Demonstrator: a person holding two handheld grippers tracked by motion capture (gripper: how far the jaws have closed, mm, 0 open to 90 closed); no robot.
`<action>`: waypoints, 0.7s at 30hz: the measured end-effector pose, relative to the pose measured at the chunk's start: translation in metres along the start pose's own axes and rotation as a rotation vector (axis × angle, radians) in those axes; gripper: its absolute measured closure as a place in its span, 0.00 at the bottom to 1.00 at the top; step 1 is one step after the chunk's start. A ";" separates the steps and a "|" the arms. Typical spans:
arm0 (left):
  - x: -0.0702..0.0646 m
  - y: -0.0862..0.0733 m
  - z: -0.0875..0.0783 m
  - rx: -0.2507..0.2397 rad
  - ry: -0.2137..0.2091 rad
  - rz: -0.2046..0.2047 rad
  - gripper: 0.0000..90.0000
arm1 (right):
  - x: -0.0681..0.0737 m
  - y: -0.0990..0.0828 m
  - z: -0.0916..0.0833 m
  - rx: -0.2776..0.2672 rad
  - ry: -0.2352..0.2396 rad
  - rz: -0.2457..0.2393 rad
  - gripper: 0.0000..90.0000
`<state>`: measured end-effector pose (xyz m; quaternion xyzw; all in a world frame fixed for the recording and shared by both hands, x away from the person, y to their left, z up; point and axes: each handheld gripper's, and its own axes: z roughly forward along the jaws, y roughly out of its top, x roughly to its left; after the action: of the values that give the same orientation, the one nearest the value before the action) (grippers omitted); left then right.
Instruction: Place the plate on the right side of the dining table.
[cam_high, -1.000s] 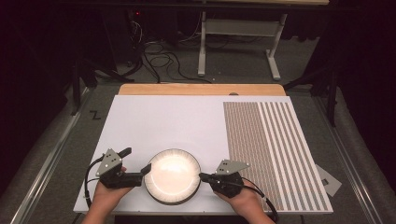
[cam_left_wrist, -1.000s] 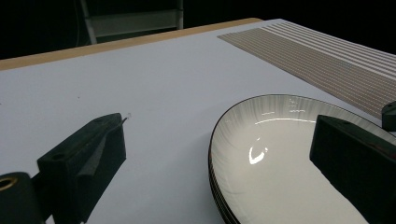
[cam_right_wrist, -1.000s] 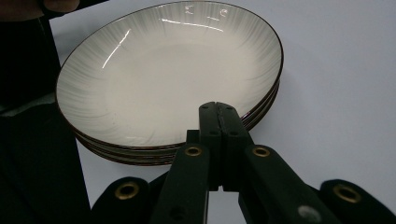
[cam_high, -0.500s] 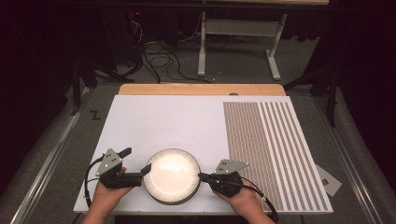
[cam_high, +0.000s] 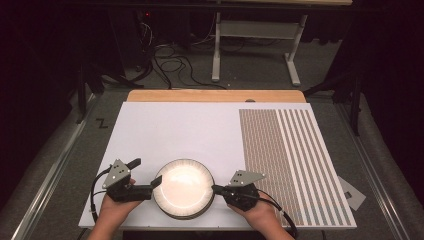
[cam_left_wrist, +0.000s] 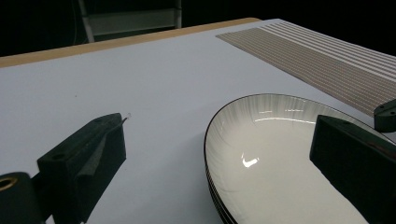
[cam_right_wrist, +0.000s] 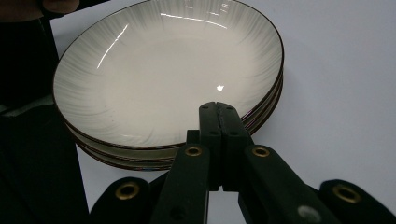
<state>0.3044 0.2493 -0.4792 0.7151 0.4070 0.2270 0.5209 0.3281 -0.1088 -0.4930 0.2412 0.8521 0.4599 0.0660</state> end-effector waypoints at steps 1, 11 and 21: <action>0.000 0.000 0.000 0.001 0.000 0.000 0.05 | 0.000 0.000 0.000 0.001 -0.001 0.000 1.00; 0.001 0.000 -0.001 -0.001 -0.001 -0.001 0.05 | 0.009 0.003 0.013 0.036 0.019 -0.044 1.00; 0.002 0.000 -0.002 -0.005 -0.002 -0.008 0.05 | 0.015 0.006 0.021 0.047 0.019 -0.058 1.00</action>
<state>0.3041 0.2521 -0.4783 0.7123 0.4089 0.2253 0.5242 0.3243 -0.0829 -0.4984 0.2134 0.8700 0.4397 0.0654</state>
